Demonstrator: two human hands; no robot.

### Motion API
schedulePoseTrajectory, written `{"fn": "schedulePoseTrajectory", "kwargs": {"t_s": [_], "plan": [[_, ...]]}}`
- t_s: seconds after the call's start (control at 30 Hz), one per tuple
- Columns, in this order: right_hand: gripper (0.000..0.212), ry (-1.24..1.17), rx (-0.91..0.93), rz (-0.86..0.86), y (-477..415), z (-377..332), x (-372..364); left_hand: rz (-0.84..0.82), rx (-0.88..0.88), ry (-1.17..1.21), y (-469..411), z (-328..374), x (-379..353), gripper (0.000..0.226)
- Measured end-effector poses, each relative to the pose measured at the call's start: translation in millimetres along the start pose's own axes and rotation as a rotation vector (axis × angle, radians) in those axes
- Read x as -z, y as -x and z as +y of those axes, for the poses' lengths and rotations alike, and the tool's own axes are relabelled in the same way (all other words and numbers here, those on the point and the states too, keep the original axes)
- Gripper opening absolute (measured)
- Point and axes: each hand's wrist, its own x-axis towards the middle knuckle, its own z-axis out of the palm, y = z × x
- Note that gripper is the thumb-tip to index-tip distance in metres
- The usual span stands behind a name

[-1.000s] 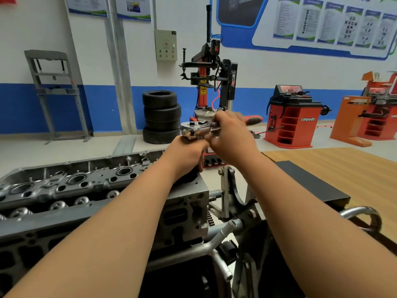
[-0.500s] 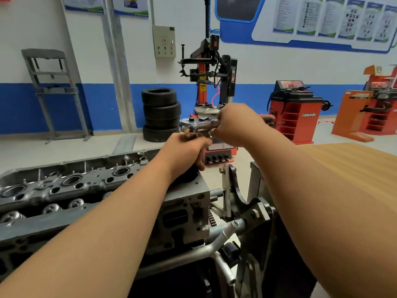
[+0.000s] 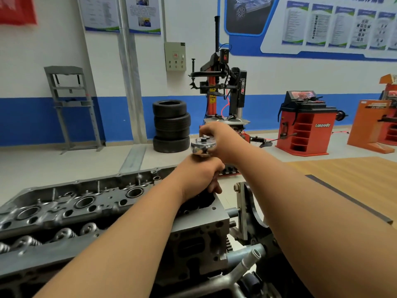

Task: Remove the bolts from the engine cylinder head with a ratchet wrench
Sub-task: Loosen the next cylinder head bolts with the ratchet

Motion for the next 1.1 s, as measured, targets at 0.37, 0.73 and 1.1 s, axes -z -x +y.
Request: {"fn": "schedulePoseTrajectory", "kwargs": {"t_s": [0.37,0.73,1.1], "plan": [[0.044,0.602,-0.377,0.008,114.7,-34.5,43.1,0.062,0.006,-0.003,3.7,5.5,-8.8,0.038],[0.015,0.309,-0.238,0.034,46.5,-3.5,35.8,0.123,-0.029,0.002,5.7,2.0,-7.6,0.045],[0.024,-0.049,-0.075,0.256,6.9,13.8,-7.2,0.089,-0.012,0.017,1.8,1.2,-6.9,0.062]]}}
